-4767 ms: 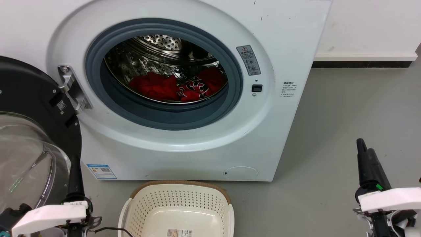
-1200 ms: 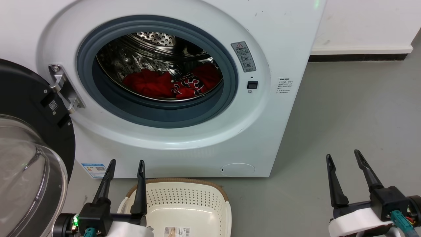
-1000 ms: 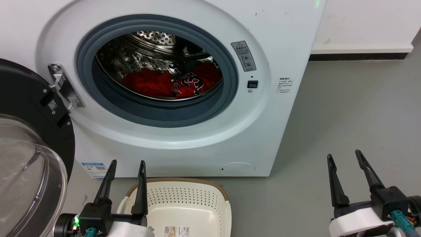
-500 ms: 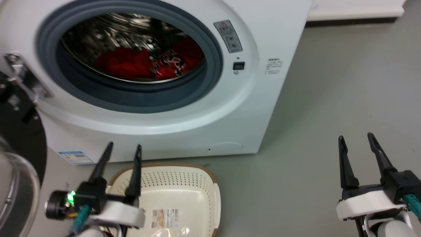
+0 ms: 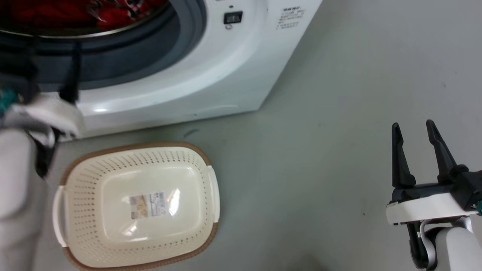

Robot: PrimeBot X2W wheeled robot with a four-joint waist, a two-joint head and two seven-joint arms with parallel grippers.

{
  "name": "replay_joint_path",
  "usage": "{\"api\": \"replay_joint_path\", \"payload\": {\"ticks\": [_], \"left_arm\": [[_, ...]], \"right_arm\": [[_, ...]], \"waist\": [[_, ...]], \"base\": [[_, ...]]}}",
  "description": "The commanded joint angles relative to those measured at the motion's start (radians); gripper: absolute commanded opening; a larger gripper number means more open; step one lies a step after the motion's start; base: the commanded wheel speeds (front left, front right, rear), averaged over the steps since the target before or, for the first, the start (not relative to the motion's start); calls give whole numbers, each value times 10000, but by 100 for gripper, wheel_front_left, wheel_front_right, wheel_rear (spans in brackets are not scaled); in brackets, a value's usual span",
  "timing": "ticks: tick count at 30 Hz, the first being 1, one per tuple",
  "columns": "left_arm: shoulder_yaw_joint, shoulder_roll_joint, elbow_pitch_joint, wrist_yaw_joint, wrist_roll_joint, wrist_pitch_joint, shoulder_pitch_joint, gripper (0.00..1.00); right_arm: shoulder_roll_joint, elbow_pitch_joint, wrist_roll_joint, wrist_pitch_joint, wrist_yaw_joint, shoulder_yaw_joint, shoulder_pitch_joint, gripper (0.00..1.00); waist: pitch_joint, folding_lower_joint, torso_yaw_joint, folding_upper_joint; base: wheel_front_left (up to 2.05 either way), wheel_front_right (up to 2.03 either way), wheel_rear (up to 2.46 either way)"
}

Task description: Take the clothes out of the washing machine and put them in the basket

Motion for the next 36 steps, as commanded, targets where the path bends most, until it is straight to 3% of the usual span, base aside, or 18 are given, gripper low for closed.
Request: {"api": "replay_joint_path", "payload": {"ticks": [1, 8, 16, 23, 29, 36], "left_arm": [[-209, 236, 127, -14, -44, 201, -458, 100], [-2185, 1868, 1369, -6, -599, 2691, -3820, 100], [-4130, 3305, 2586, -6, -865, 5332, -7144, 100], [-5483, 4044, 3388, -6, -1421, 7643, -9388, 100], [-5951, 4542, 3857, -7, -2167, 9134, -10120, 100], [-6393, 4938, 3826, -7, -2600, 9857, -10178, 100]], "right_arm": [[11, -53, 19, -25, -8, 21, -220, 100], [11, 14, 541, -25, -7, 246, -499, 100], [11, -47, 968, -25, -7, 786, -585, 100], [11, -280, 1331, -25, -8, 1284, -697, 100], [11, -382, 1787, -25, -7, 1770, -722, 100], [12, -462, 1880, -25, -8, 1851, -672, 100]], "waist": [[907, -2, -621, 0], [1893, -2, -1059, 0], [2819, -2, -1529, 0], [3547, -2, -2017, 0], [4008, -2, -2379, 0], [4199, -2, -2486, 0]], "base": [[0, 0, 0], [0, 0, 0], [0, 0, 0], [0, 0, 0], [0, 0, 0], [0, 0, 0]]}}
